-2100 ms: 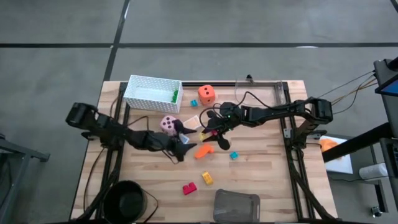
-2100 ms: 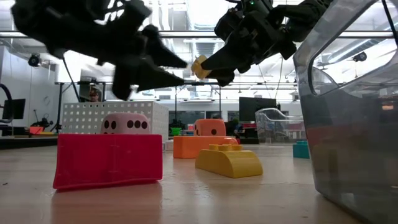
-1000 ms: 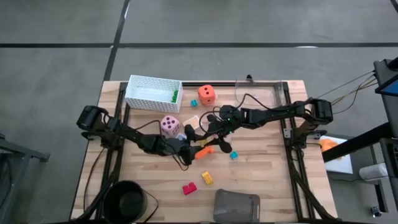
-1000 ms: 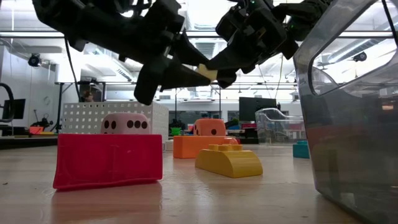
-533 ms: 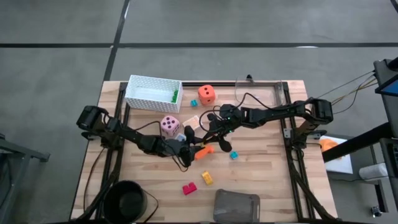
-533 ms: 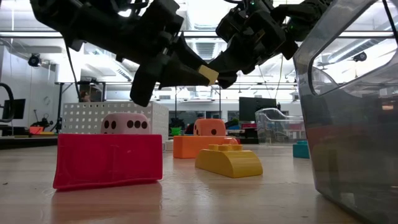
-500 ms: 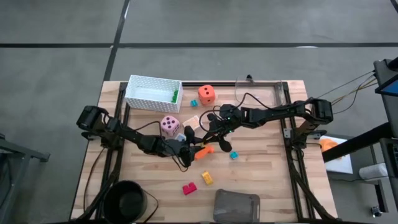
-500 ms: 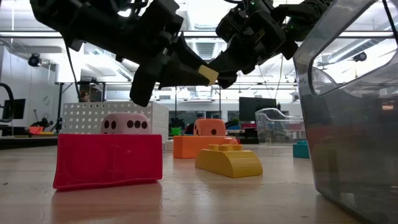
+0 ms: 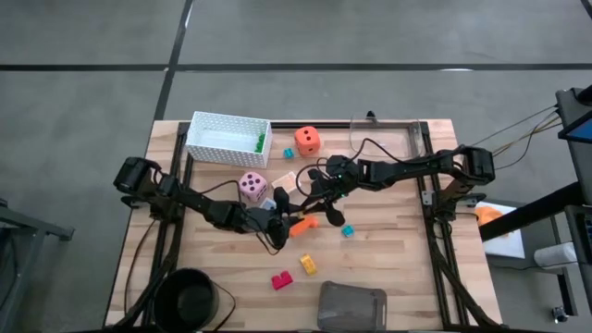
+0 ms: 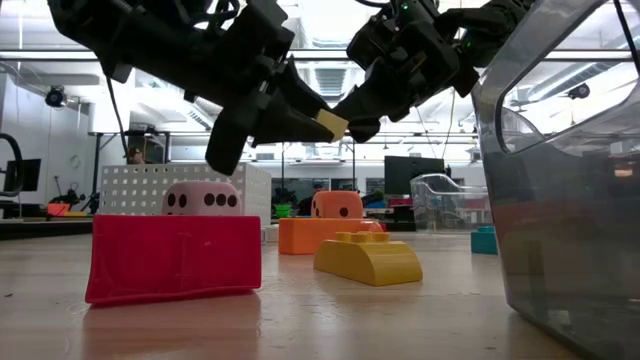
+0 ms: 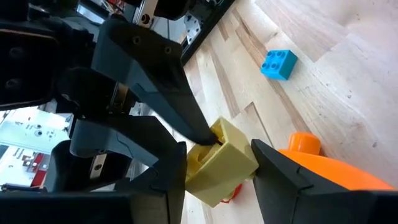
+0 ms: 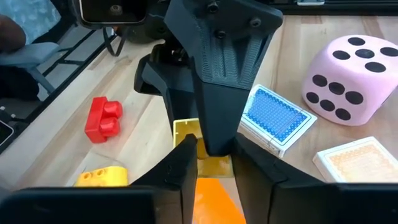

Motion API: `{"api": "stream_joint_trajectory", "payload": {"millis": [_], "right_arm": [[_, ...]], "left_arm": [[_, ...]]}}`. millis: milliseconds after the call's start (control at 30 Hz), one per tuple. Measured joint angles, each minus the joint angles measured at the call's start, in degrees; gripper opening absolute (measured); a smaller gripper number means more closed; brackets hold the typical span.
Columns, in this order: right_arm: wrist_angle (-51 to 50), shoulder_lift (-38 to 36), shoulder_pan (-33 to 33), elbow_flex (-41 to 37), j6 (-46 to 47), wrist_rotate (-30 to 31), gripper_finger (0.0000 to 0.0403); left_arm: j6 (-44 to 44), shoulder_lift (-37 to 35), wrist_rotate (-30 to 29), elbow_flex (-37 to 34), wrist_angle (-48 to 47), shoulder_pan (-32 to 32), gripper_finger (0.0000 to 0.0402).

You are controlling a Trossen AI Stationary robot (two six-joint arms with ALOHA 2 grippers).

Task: Pick & Place Toys
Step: Put the small light yellow game piece into the white bin

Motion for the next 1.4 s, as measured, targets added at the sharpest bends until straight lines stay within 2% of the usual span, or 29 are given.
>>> {"api": "stream_joint_trajectory", "payload": {"millis": [200,367,567,800,933,1133,1233,1400], "right_arm": [[-2.27,-0.07,0.04,0.02,-0.10,-1.36,0.0136],[-5.53,-1.56,0.21,0.00,-0.86,-2.36,0.0171],[-5.91,-4.91,-0.27,-0.85,-3.80,-4.31,0.0190],[7.83,-9.37,-1.51,-8.72,-3.22,-6.23,0.0191],[16.88,-11.69,-1.70,-14.69,-0.77,-6.14,0.0191],[23.37,-14.79,-1.81,-22.94,3.73,-5.84,0.0191],[29.19,-15.51,-1.79,-26.83,5.95,-5.72,0.0191],[36.70,-15.69,-1.81,-31.27,8.09,-5.58,0.0191]], "left_arm": [[-0.41,0.00,-0.55,-0.14,-1.88,-0.30,0.0143],[-1.61,0.04,-3.52,-0.22,-2.71,-0.34,0.0143],[-3.55,0.04,-4.65,-0.23,-2.67,-0.37,0.0143],[-6.29,-0.02,-4.97,-0.23,-2.61,-0.38,0.0143],[-6.44,-0.23,-7.16,-0.22,-2.49,-0.38,0.0143],[-7.62,-3.21,-10.49,-1.28,-2.28,0.44,0.0143],[-12.01,-6.46,-8.13,-2.07,-1.48,1.35,0.0143],[-18.95,-11.60,2.95,-5.58,4.06,3.53,0.0143]]}}
